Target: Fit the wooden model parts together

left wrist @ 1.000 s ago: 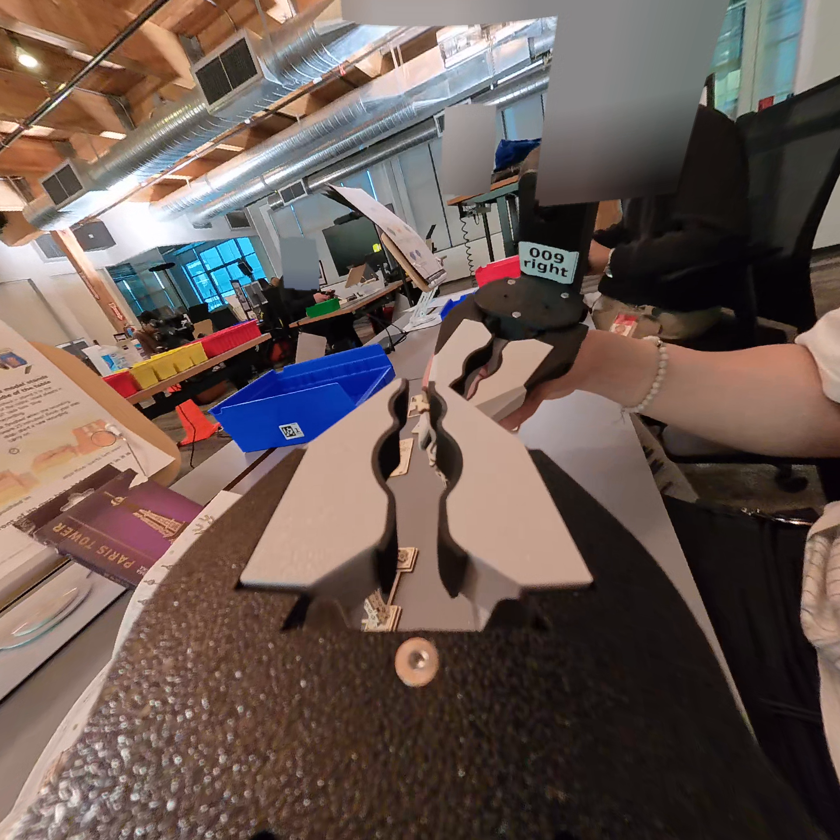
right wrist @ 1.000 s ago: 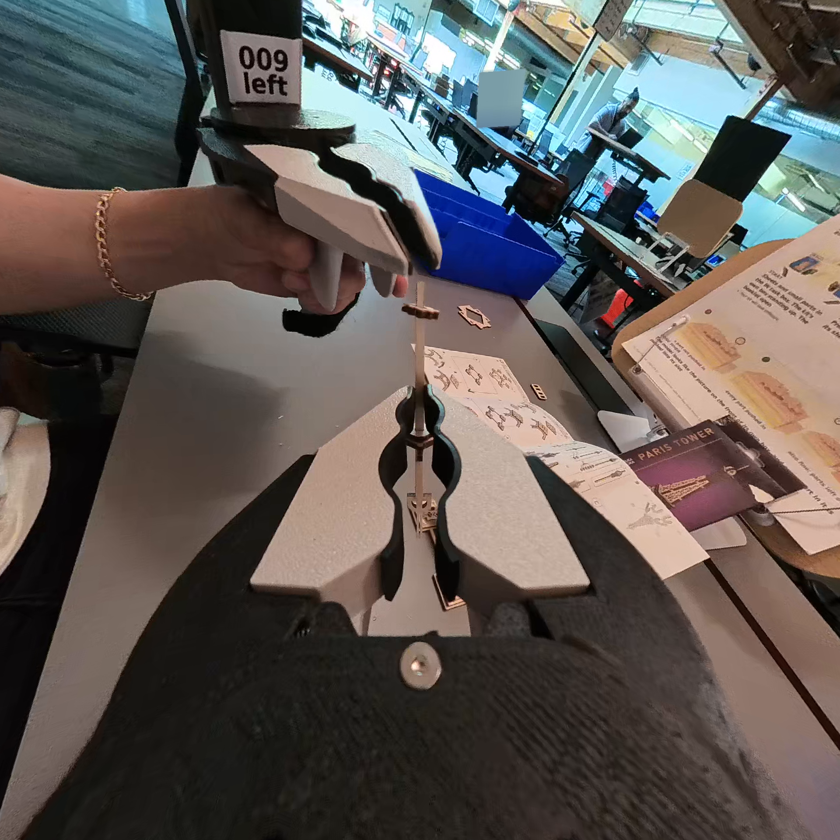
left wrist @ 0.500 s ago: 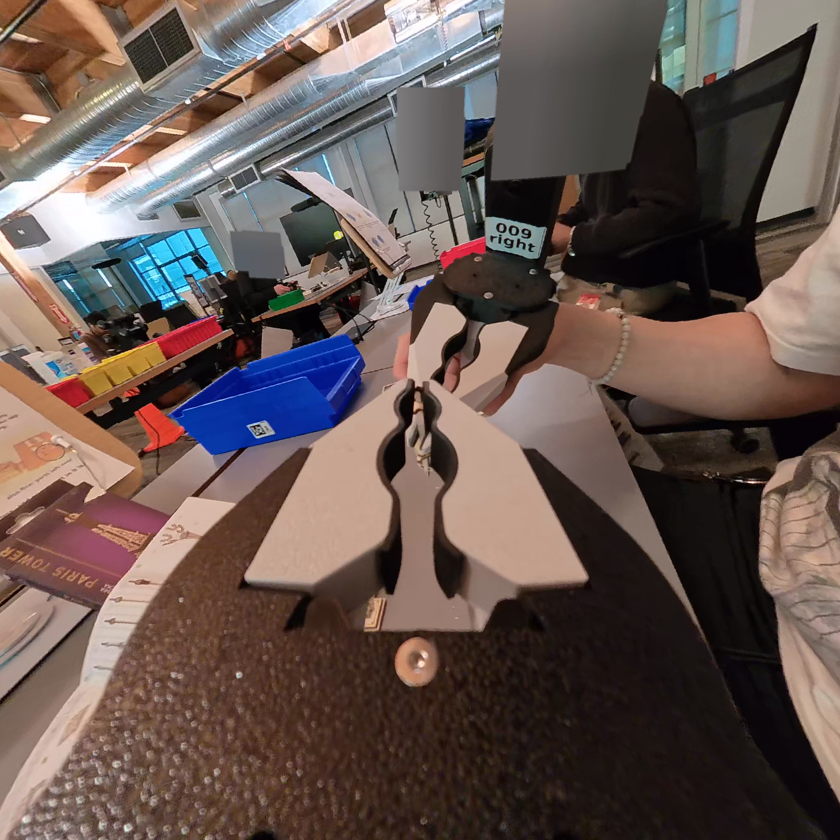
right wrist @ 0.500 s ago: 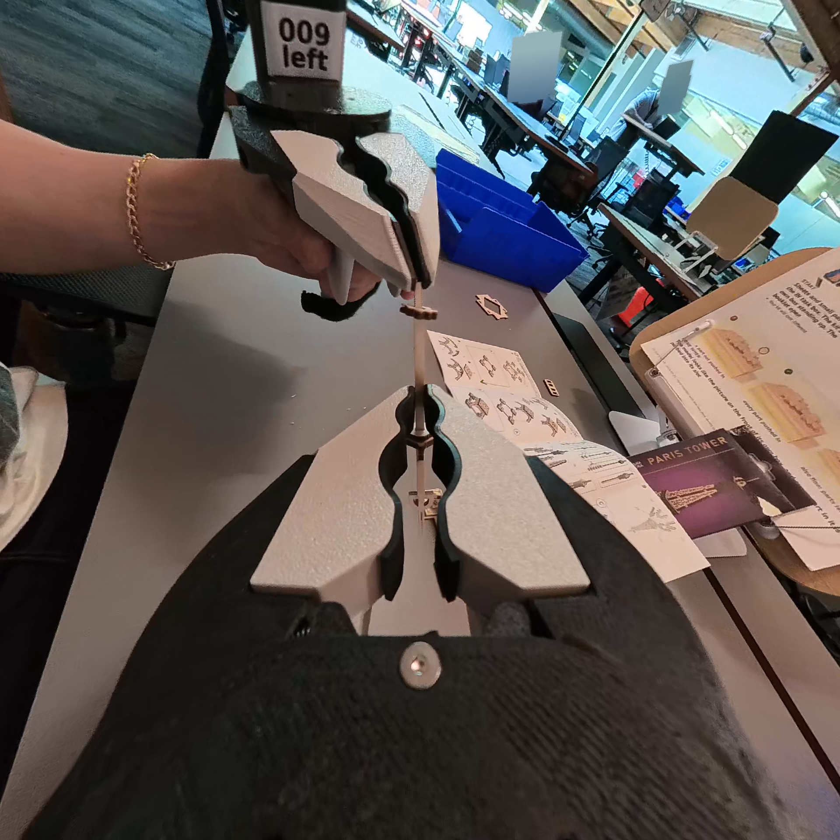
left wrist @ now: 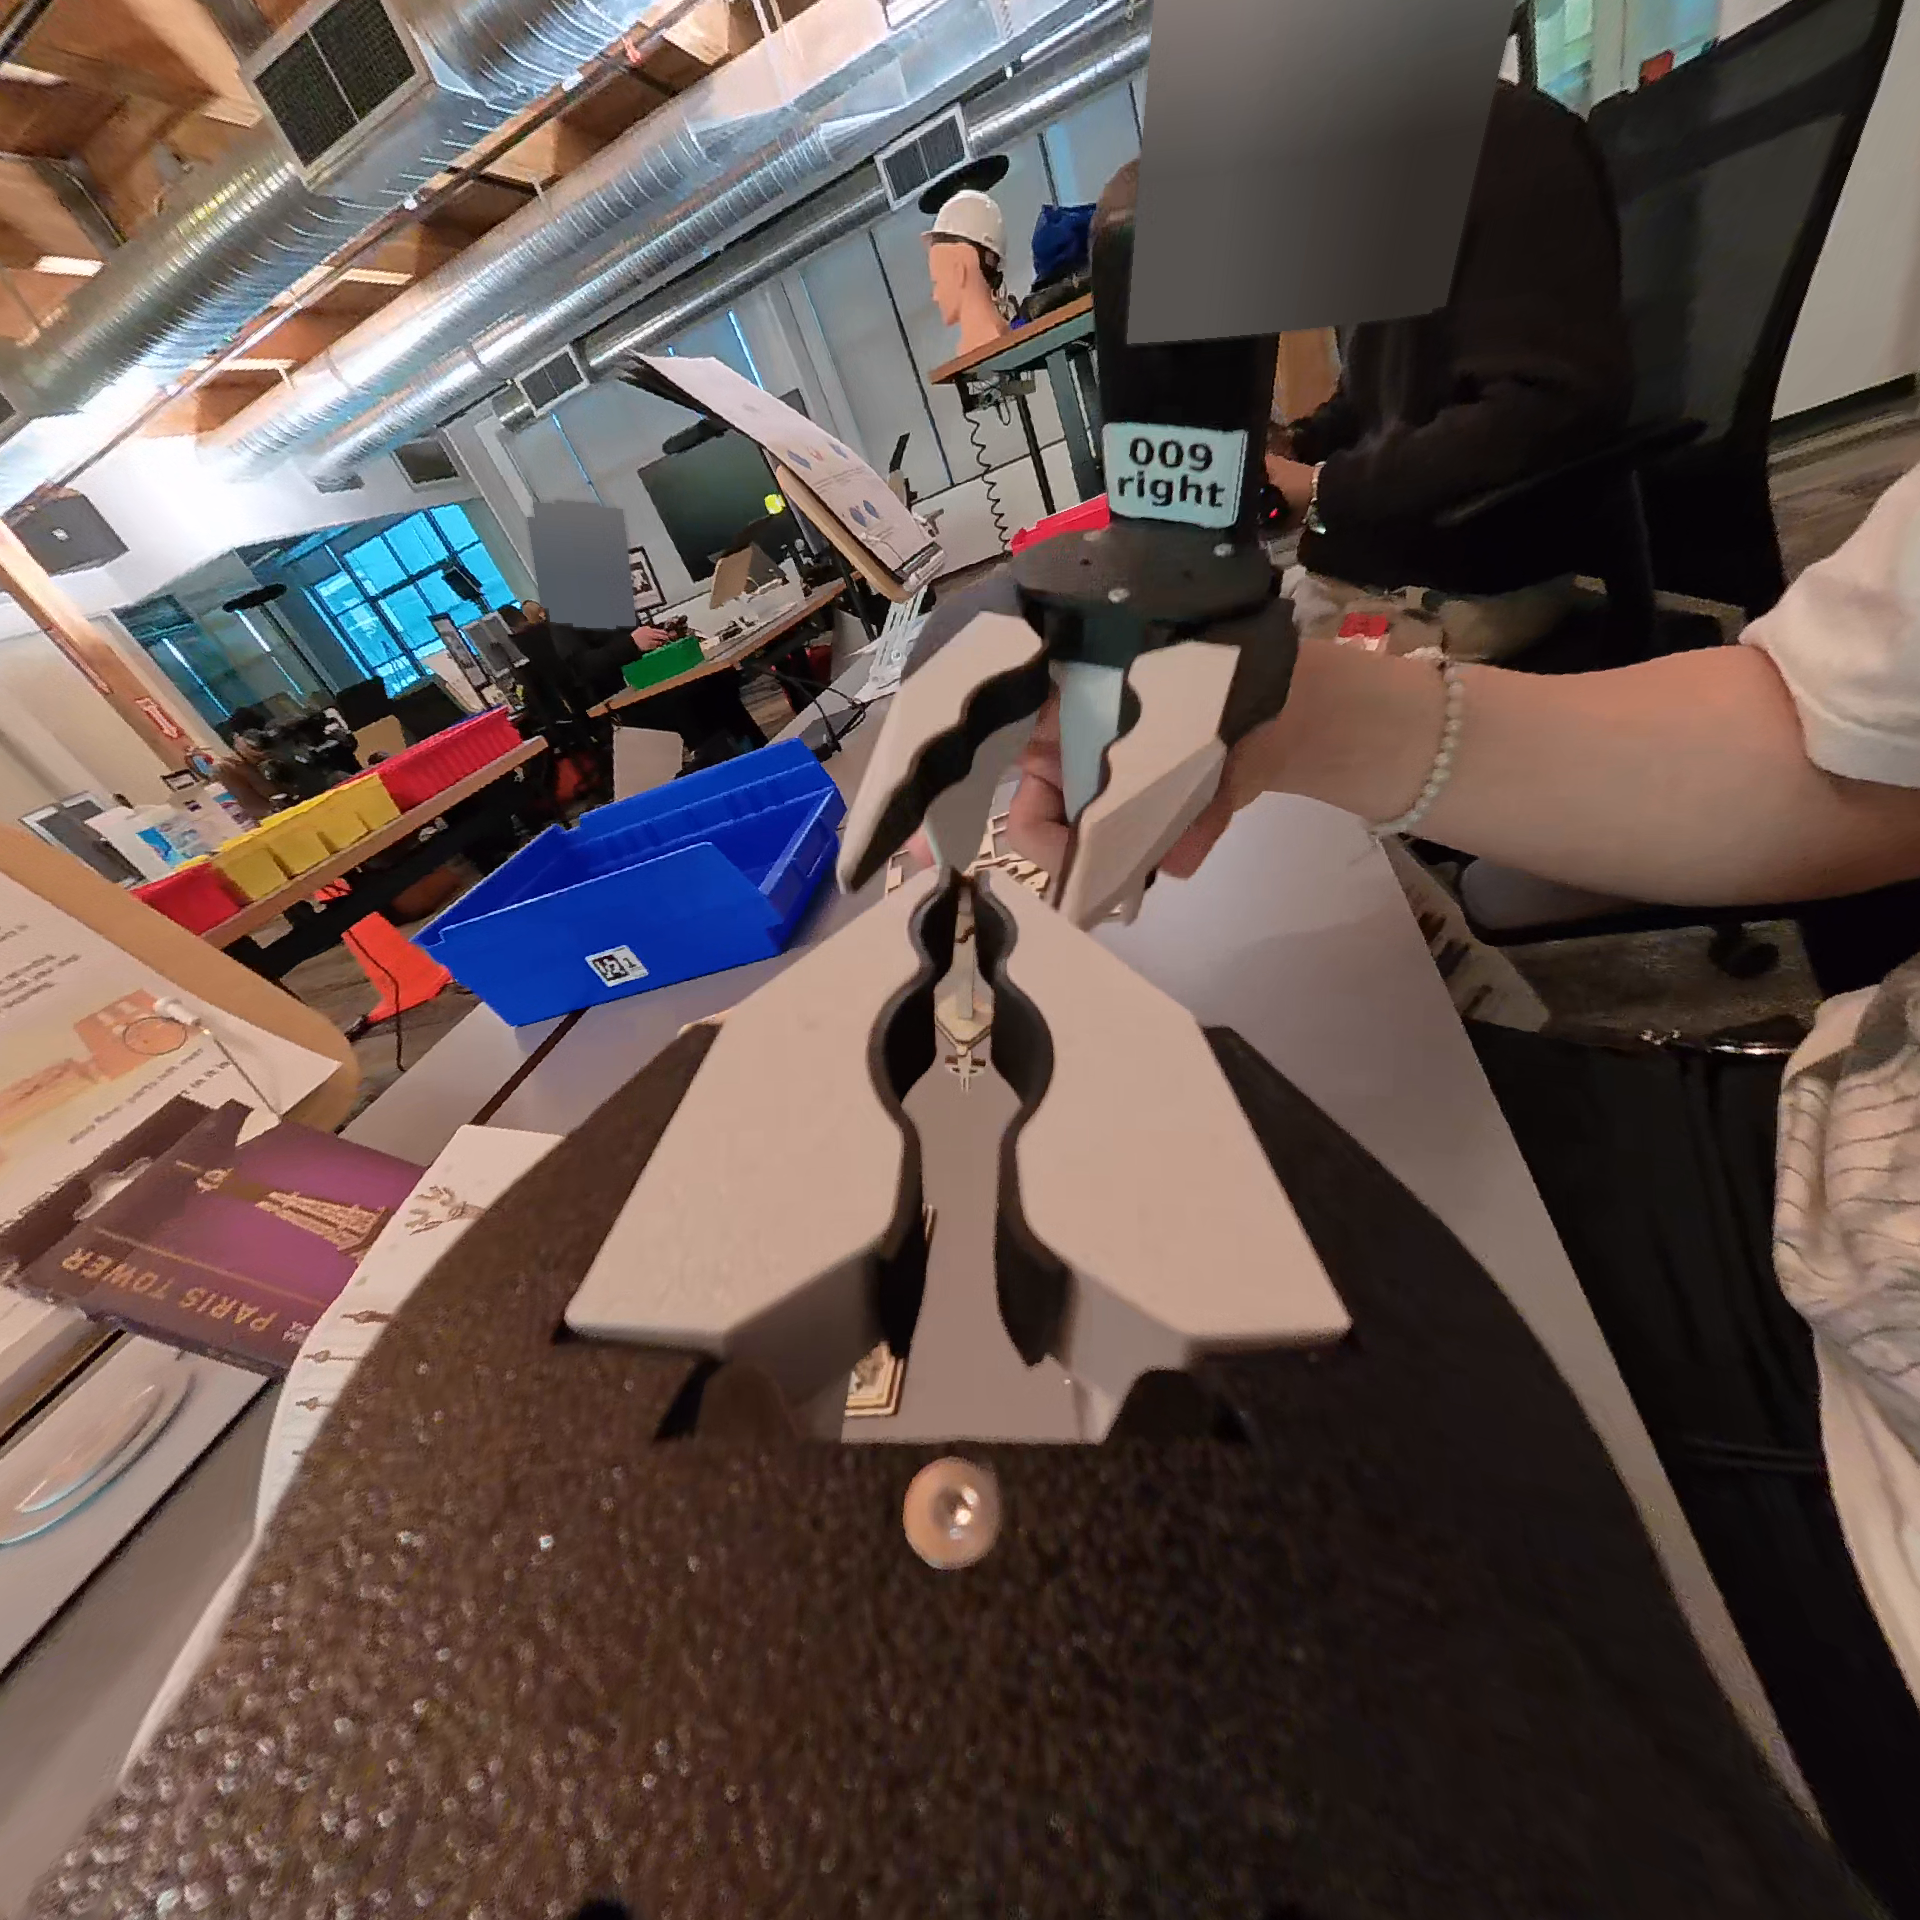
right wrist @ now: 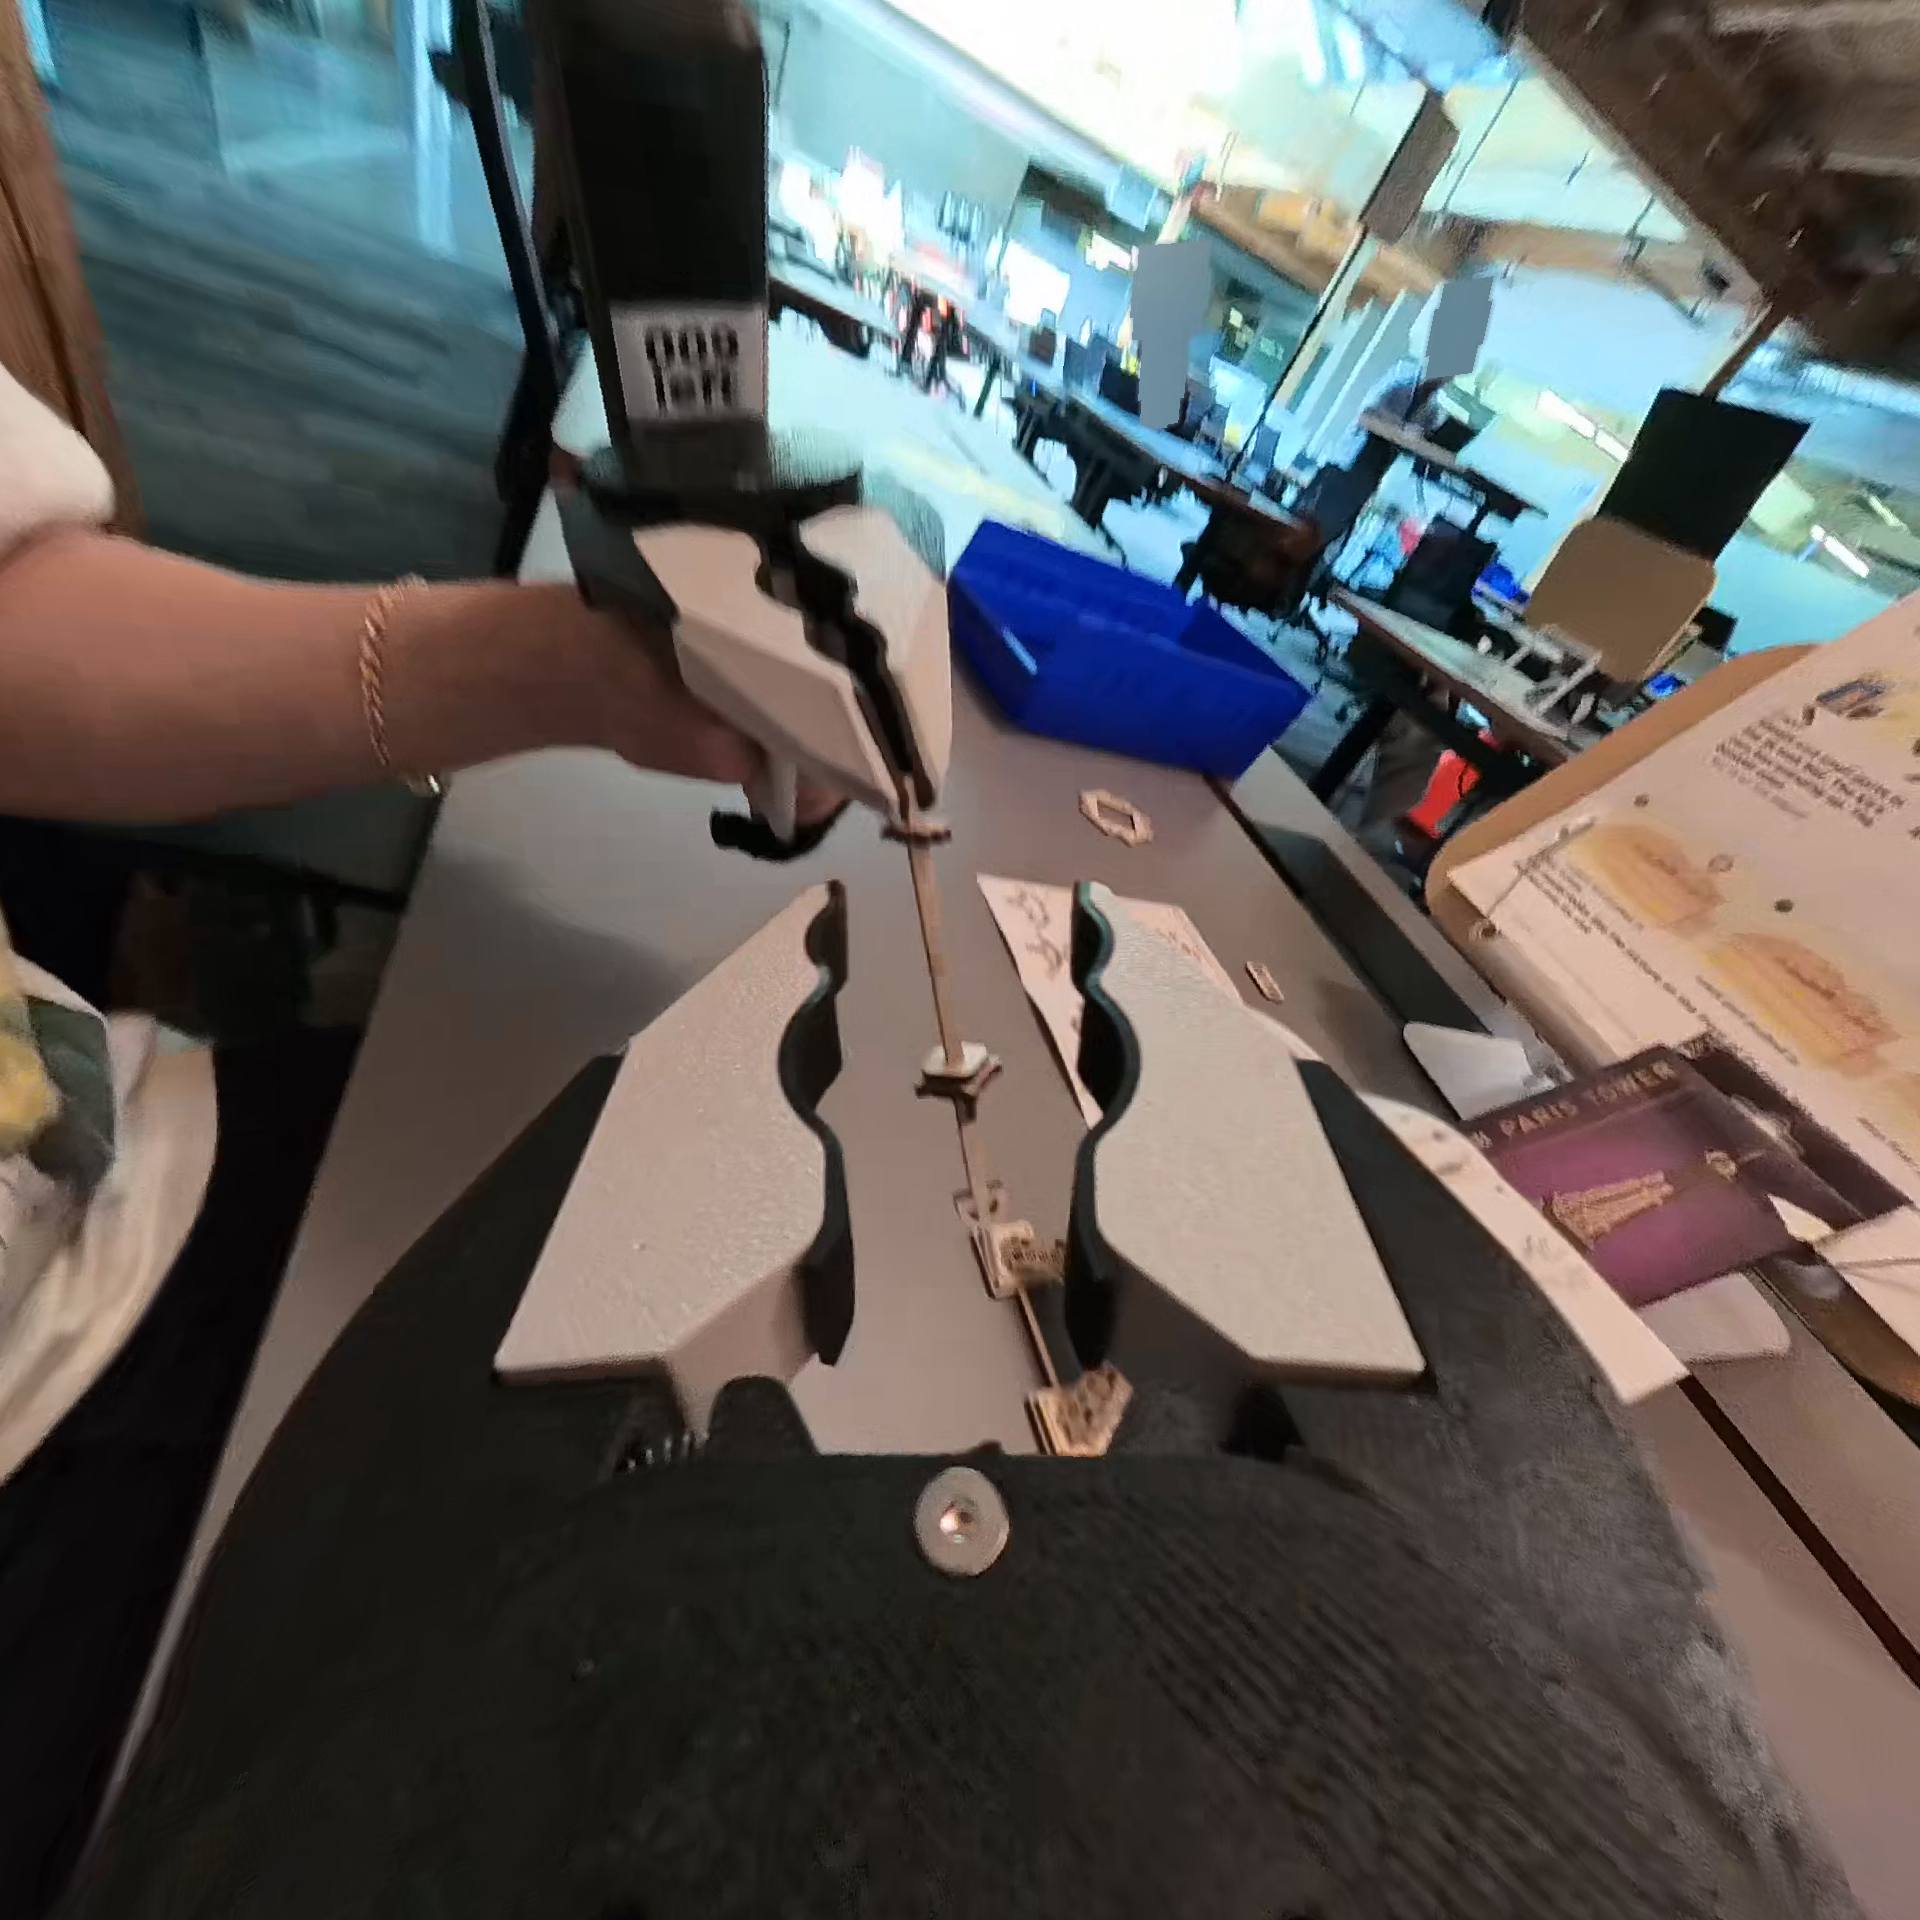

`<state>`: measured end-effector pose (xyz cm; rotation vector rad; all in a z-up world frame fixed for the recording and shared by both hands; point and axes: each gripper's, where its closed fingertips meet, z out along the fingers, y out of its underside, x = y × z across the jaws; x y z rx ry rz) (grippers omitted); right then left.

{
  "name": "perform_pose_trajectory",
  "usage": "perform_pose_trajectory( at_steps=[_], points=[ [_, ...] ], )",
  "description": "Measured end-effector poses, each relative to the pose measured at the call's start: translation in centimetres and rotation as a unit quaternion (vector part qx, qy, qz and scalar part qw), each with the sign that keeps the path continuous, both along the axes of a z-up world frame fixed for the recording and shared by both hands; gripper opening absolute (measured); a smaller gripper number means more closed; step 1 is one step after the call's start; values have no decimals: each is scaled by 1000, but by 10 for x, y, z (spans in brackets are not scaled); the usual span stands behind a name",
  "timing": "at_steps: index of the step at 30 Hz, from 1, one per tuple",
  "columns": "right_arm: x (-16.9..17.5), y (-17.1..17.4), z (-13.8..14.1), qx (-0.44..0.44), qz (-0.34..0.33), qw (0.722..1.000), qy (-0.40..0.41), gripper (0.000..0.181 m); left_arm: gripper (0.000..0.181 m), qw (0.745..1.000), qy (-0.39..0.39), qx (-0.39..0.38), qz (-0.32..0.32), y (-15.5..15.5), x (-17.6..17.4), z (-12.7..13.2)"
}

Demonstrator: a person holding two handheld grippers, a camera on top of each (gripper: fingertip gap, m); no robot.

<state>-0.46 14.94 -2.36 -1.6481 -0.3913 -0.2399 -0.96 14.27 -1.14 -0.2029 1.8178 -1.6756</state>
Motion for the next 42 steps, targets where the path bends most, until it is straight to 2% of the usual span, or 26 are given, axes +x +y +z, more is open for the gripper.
perform_pose_trajectory(
  at_steps=[4, 10, 15, 24, 36, 39, 41, 42],
  points=[
    [-11, 2, 5, 8, 16, 1000, 5, 44, 0, 1000, -5, 9, -10, -5, -3, -2],
    [-22, 0, 4, 6, 58, 998, 20, 15, 0, 1000, -5, 14, -26, -9, -6, -3],
    [-27, -3, 3, 9, 85, 996, 31, 13, 0, 998, 8, 5, -54, -13, -12, -5],
    [-30, -8, -1, 0, 130, 986, 109, 12, 0, 996, 17, -2, -83, -17, -16, -9],
    [-27, -9, -7, -38, 101, 990, 86, 12, 0, 997, 17, 8, -79, -17, -13, -14],
    [-19, -9, -7, -36, 83, 991, 101, 27, 0, 996, 11, -9, -86, -15, -16, -7],
    [-22, -8, -1, -18, 100, 987, 128, 22, 0, 997, 4, -5, -83, -15, -17, -6],
    [-22, -7, 1, -11, 102, 985, 136, 26, 0, 996, 2, -7, -87, -15, -18, -5]
  ],
)
